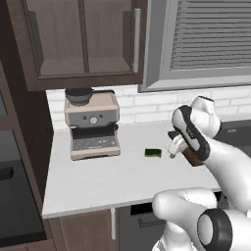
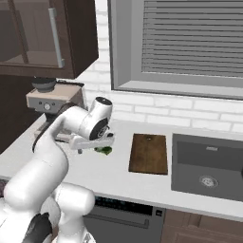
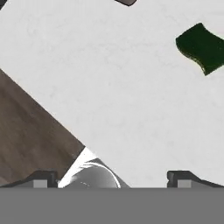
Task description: Pick up the sponge from the counter and clean the cutting board by briefly scrubbing or pressing down on the cutting board. Once finished, release the sponge.
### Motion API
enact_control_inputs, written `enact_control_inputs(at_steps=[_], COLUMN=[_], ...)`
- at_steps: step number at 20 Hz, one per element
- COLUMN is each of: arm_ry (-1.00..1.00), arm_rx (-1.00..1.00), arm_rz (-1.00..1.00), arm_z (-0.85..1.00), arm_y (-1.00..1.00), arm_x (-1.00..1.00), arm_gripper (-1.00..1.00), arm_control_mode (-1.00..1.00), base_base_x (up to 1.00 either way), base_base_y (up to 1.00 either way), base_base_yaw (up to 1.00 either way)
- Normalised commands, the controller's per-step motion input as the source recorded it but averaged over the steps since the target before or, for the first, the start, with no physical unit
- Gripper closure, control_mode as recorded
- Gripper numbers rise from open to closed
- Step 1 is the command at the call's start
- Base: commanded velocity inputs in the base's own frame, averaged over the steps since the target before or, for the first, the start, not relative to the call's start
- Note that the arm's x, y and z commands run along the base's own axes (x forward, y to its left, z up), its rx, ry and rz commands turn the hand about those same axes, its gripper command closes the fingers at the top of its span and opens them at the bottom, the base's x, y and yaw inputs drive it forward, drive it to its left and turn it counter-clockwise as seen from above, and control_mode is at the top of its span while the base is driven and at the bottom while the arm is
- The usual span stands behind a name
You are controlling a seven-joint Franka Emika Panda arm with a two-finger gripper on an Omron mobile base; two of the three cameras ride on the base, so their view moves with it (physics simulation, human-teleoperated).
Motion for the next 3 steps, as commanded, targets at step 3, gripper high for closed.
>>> enact_control_inputs(at_steps=[3], arm_ry=[0.00], arm_rx=[0.00], arm_rz=[-0.33], arm_z=[0.65], arm_y=[-0.01], arm_x=[-1.00], arm_gripper=[-1.00], arm_control_mode=[-1.00], base_base_x=[0.00], base_base_y=[0.00], base_base_yaw=[0.00])
